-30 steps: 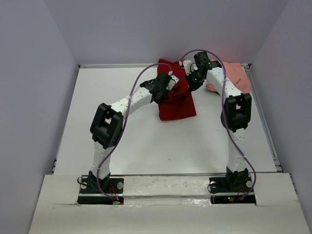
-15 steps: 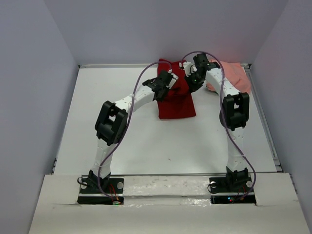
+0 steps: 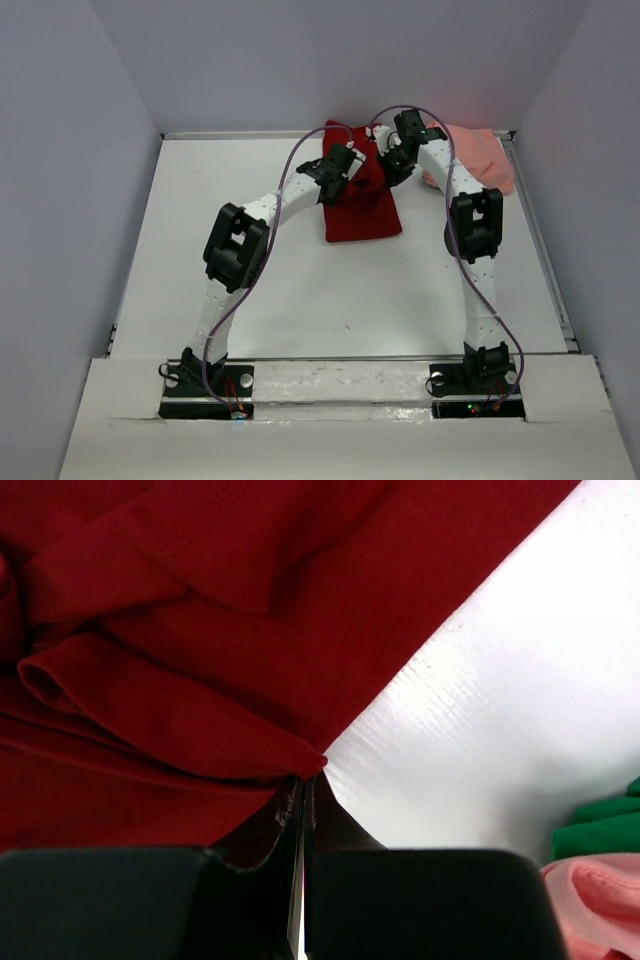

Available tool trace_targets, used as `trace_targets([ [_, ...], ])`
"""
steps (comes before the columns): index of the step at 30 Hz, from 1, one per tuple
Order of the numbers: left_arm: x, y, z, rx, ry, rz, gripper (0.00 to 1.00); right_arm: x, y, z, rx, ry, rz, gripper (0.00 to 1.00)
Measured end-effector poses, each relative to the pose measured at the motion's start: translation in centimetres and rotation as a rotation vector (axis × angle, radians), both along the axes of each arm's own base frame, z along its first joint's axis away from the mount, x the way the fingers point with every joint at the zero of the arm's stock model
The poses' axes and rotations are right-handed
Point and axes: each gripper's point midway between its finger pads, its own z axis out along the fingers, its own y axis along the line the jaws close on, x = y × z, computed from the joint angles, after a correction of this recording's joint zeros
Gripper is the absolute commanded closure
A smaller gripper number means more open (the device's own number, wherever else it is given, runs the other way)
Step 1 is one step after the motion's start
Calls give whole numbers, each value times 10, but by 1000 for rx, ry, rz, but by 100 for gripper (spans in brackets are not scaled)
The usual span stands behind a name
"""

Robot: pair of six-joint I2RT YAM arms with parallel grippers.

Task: Fold and stack the t-shirts
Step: Fold the folded rectangular tshirt in 1/3 of the way

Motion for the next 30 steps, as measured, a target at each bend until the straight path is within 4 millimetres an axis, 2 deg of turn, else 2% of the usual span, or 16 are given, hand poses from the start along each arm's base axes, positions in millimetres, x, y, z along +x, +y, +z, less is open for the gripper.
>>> trace_targets([
  [12, 25, -2, -12, 15, -16, 19, 98, 14, -4, -3, 1, -24, -11, 100],
  [14, 28, 1, -12, 26, -22, 26, 83, 14, -6, -3, 1, -25, -14, 81],
  [15, 30, 2, -12, 31, -26, 30, 64, 15, -7, -3, 0, -26, -16, 56],
  [18, 33, 5, -12, 49, -38, 40, 47, 17, -11, -2, -9, -34, -21, 30],
  [19, 34, 7, -12, 57, -41, 47, 35, 19, -13, -2, -13, -39, -21, 17],
  [20, 35, 10, -12, 66, -44, 53, 32, 19, -14, -2, -18, -41, -26, 14],
  [23, 37, 16, -12, 86, -55, 69, 11, 21, -15, -2, -22, -49, -28, 0],
  [25, 38, 18, -11, 96, -62, 76, 1, 23, -16, -1, -23, -54, -31, 0],
  [30, 41, 26, -8, 124, -79, 103, 1, 24, -17, -1, -29, -61, -34, 0],
])
